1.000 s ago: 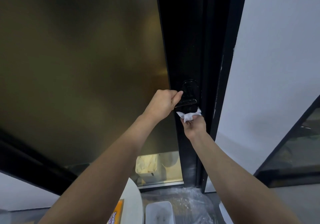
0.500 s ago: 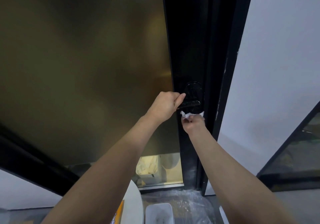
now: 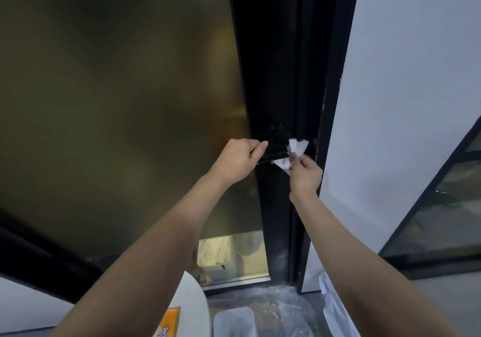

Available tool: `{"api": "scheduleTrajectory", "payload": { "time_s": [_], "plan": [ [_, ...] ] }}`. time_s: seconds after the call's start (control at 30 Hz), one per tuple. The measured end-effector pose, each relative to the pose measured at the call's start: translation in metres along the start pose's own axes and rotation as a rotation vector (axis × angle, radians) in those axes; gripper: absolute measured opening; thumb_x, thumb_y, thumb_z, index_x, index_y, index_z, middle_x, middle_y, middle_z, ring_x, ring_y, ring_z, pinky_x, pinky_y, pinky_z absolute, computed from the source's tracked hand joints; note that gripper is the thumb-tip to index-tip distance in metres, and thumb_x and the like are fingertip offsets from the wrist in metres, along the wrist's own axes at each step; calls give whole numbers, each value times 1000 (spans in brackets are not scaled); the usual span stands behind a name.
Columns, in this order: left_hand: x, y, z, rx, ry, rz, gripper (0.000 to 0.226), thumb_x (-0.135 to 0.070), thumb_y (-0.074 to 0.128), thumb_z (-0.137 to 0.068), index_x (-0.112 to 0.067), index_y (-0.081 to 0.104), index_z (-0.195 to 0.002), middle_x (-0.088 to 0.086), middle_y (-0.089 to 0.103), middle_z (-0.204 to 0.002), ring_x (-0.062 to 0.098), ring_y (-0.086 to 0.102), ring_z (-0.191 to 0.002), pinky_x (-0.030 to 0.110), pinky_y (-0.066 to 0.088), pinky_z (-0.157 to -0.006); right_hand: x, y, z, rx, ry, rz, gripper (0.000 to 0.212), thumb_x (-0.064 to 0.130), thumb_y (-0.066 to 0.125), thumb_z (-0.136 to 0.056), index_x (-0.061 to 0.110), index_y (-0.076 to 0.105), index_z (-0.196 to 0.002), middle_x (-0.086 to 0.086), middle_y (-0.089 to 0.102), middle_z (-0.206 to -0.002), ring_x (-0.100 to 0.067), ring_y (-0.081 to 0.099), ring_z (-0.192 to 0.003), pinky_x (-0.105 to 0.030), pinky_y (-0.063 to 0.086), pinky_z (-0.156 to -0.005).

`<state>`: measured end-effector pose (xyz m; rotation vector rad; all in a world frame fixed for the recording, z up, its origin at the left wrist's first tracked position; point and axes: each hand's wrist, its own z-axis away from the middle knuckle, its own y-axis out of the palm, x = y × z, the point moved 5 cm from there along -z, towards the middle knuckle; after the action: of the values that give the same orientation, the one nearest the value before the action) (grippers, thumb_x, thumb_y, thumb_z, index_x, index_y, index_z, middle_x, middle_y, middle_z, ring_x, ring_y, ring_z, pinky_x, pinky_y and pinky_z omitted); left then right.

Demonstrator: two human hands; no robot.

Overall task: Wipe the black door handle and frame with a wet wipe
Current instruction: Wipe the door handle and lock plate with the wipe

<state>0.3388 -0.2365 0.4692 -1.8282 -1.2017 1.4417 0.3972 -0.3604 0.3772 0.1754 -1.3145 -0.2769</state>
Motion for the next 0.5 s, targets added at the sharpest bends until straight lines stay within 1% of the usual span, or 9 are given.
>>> {"api": "scheduleTrajectory", "payload": {
  "time_s": [0.03,0.1,0.13,0.2,0.27,0.37,0.43,0.47,0.5],
  "plan": [
    [0,-1,1,-6,9,2,51,-29,41,-99,5,53,-63,21,60,-63,32,57,-60,34,43,-62,8,5,-1,31,-1,-67,11,17,60,-90,10,66,-86,1,62,-70,-12,60,-70,-28,54,-77],
    [2,-2,3,-13,25,3,48,-29,43,-98,4,54,-64,21,60,-65,29,56,-60,34,43,-62,19,11,4,125,87,-236,9,10,57,-92,5,64,-95,-3,65,-79,-13,63,-72,-25,55,-74],
    [3,-2,4,-16,32,4,47,-28,44,-97,4,54,-65,20,60,-65,28,55,-60,33,42,-61,22,10,7,178,92,-270,8,8,56,-92,4,64,-92,-5,65,-82,-13,64,-75,-25,55,-77],
    [3,-4,6,-20,34,4,45,-26,45,-97,3,54,-64,19,57,-64,26,51,-58,29,38,-59,32,6,15,289,21,-217,11,6,56,-91,7,66,-87,-6,66,-84,-15,64,-79,-26,54,-82],
    [4,-4,5,-13,16,13,44,-25,47,-96,4,54,-64,16,53,-59,20,45,-53,27,34,-55,39,1,21,344,-59,-93,11,6,59,-89,11,68,-89,-4,68,-86,-15,65,-83,-25,53,-81],
    [4,-4,5,16,-36,33,42,-23,47,-95,3,55,-64,11,49,-55,14,39,-49,20,30,-50,49,-7,28,295,-175,186,12,13,65,-83,13,72,-93,-5,70,-96,-19,65,-92,-24,50,-80],
    [6,-2,4,24,-54,33,41,-23,47,-94,2,54,-63,18,56,-60,15,41,-51,22,32,-51,60,-6,34,267,-362,421,20,16,62,-86,12,71,-103,-4,68,-108,-17,63,-98,-14,46,-77],
    [6,-2,3,21,-54,30,41,-23,47,-94,0,52,-60,19,59,-62,14,42,-51,23,32,-52,65,-1,40,270,-444,515,24,16,59,-88,11,69,-110,-5,64,-117,-16,61,-104,-9,44,-76],
    [5,-1,3,15,-49,25,42,-23,48,-94,-4,51,-58,18,59,-61,13,41,-50,21,32,-51,67,7,43,282,-487,590,29,15,55,-91,9,64,-118,-7,58,-127,-18,57,-112,-8,44,-78]
  ]
}}
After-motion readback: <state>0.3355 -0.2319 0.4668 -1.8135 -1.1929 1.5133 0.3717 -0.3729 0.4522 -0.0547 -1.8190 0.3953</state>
